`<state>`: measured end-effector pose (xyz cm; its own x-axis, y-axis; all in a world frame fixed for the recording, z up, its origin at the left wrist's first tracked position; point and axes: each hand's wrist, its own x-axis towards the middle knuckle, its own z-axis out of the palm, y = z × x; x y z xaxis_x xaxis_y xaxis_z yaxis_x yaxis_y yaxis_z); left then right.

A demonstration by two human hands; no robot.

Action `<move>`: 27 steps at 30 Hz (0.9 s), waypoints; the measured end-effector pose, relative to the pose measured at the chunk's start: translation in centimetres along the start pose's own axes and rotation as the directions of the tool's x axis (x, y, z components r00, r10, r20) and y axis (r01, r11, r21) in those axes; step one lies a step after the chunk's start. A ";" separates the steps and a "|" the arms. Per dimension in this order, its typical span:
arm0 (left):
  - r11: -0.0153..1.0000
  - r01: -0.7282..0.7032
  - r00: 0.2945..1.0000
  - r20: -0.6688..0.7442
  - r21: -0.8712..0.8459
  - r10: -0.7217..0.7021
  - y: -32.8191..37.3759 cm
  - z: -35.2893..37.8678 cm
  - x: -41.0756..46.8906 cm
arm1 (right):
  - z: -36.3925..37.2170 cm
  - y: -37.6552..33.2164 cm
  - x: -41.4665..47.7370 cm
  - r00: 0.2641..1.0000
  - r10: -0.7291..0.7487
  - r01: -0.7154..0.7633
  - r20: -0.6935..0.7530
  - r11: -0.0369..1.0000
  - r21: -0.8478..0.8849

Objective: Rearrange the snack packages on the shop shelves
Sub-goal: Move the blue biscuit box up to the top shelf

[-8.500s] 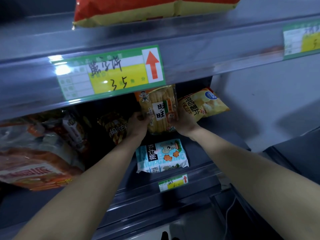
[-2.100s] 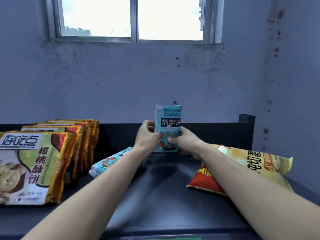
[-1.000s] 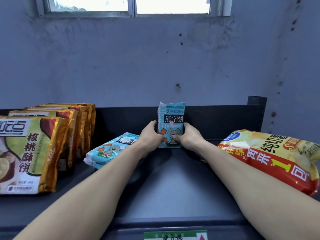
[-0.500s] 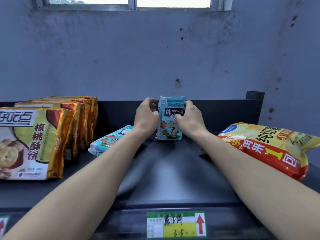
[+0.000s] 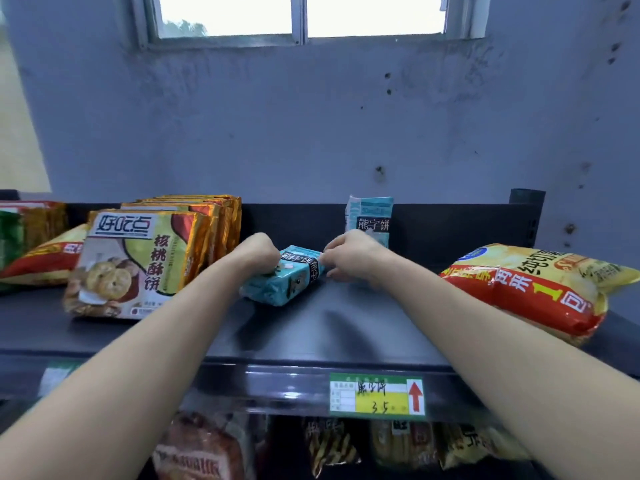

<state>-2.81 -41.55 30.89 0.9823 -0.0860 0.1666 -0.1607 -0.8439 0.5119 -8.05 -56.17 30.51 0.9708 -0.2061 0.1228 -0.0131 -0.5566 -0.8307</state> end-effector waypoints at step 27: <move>0.673 -0.258 0.958 -0.096 -0.693 0.268 7.2 6.4 -2.2 | -4.9 5.4 -0.9 0.959 0.172 -0.021 -0.226 0.836 0.549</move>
<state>-5.52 -50.78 28.80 0.8891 -0.2580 0.3781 -0.4286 -0.1789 0.8856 -10.13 -62.99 28.54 0.8744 -0.4754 0.0975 0.1005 -0.0193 -0.9948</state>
